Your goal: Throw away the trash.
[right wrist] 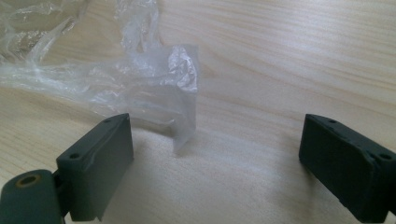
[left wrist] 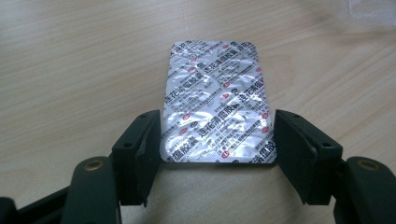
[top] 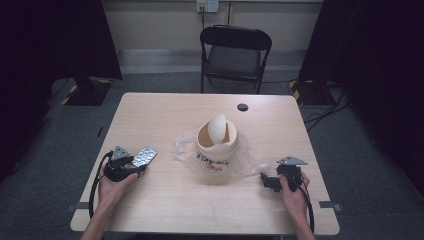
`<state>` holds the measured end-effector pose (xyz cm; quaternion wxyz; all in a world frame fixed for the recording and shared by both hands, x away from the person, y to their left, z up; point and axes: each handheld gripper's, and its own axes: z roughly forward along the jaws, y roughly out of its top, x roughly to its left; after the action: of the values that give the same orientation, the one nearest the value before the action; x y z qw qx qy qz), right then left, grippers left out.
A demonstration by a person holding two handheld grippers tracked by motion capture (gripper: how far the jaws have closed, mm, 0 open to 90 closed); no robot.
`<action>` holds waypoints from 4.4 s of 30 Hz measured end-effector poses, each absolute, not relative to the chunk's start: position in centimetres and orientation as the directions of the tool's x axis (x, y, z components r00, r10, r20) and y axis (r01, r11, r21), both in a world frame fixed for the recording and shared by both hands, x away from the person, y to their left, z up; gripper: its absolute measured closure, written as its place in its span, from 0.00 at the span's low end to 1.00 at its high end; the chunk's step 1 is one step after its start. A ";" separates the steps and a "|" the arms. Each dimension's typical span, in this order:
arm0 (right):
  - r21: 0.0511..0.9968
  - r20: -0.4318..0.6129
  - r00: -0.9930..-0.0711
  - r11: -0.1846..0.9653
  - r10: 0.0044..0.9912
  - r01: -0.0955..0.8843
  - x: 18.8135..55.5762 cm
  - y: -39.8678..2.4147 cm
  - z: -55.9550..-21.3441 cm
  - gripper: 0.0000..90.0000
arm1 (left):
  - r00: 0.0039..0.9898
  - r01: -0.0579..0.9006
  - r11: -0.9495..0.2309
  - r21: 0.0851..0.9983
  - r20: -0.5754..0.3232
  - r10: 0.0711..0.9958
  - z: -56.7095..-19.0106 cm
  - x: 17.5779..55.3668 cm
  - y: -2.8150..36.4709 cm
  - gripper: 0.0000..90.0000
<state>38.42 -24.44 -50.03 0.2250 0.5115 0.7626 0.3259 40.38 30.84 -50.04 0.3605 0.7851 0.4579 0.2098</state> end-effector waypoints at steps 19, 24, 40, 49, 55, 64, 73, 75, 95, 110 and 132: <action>0.727 -0.009 -0.375 0.264 0.927 0.634 38.4 -24.4 -50.0 0.10 | 0.524 0.503 -0.246 0.829 -0.066 0.849 -48.0 39.9 31.0 0.38; 0.727 -0.008 -0.375 0.263 0.927 0.634 38.4 -24.4 -50.0 0.10 | 0.524 0.484 -0.229 0.845 -0.070 0.849 -47.3 39.8 30.9 0.38; 0.727 -0.009 -0.376 0.264 0.927 0.634 38.4 -24.4 -50.0 0.10 | 0.555 0.438 -0.211 0.874 -0.078 0.828 -45.3 39.6 30.3 0.38; 0.727 -0.009 -0.376 0.264 0.927 0.634 38.4 -24.4 -50.0 0.10 | 0.582 0.419 -0.227 0.879 -0.069 0.810 -44.6 39.4 29.4 0.38; 0.727 -0.009 -0.376 0.264 0.927 0.634 38.4 -24.4 -50.0 0.10 | 0.598 0.404 -0.231 0.885 -0.065 0.799 -43.6 39.6 28.9 0.38; 0.727 -0.009 -0.376 0.264 0.927 0.634 38.4 -24.4 -50.0 0.10 | 0.632 0.371 -0.216 0.903 -0.075 0.771 -42.1 39.9 27.6 0.38; 0.727 -0.009 -0.376 0.264 0.927 0.634 38.4 -24.4 -50.0 0.10 | 0.671 0.338 -0.227 0.913 -0.065 0.738 -40.4 40.0 26.0 0.38; 0.727 -0.010 -0.376 0.264 0.927 0.633 38.4 -24.4 -50.0 0.10 | 0.679 0.331 -0.230 0.915 -0.062 0.732 -40.1 40.1 25.7 0.38; 0.727 -0.010 -0.376 0.265 0.927 0.634 38.4 -24.4 -50.0 0.10 | 0.745 0.268 -0.162 0.950 -0.098 0.660 -36.6 40.2 22.8 0.38; 0.727 -0.008 -0.375 0.263 0.927 0.635 38.4 -24.4 -50.0 0.10 | 0.798 0.202 -0.123 0.972 -0.091 0.596 -33.7 40.7 20.5 0.38; 0.727 -0.009 -0.376 0.265 0.927 0.634 38.4 -24.4 -50.0 0.10 | 0.863 0.230 -0.236 0.944 -0.086 0.498 -36.0 43.7 15.2 0.38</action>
<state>38.43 -24.44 -50.03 0.2247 0.5113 0.7628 0.3260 43.74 15.19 -36.02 0.5720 0.7774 0.2341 0.1171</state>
